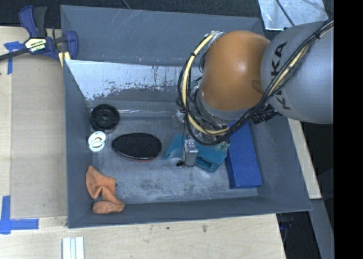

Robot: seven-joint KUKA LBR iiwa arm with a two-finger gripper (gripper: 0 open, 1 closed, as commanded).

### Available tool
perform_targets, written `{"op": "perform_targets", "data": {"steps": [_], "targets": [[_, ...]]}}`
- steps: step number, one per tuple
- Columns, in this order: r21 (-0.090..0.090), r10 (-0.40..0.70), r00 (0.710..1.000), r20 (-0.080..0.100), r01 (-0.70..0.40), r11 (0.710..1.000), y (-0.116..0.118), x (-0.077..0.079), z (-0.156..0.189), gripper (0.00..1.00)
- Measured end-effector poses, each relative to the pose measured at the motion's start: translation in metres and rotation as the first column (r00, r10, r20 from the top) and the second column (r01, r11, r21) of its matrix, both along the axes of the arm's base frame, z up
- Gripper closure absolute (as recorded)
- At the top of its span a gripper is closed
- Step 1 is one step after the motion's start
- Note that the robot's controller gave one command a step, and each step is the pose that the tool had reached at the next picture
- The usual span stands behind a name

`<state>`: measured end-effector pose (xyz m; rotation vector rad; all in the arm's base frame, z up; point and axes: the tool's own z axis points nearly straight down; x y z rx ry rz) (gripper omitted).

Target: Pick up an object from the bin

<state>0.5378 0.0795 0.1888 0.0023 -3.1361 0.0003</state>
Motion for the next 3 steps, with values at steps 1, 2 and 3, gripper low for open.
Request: {"op": "perform_targets", "data": {"steps": [1,2,3], "targets": [[0.001,-0.002,1.0,0.009,0.002,1.0,0.0,0.002,0.005,0.0],[0.002,0.026,0.999,0.021,-0.026,1.0,0.029,0.044,-0.039,0.0],[0.001,0.098,0.995,0.012,-0.098,0.995,0.031,0.028,-0.098,0.0]]}}
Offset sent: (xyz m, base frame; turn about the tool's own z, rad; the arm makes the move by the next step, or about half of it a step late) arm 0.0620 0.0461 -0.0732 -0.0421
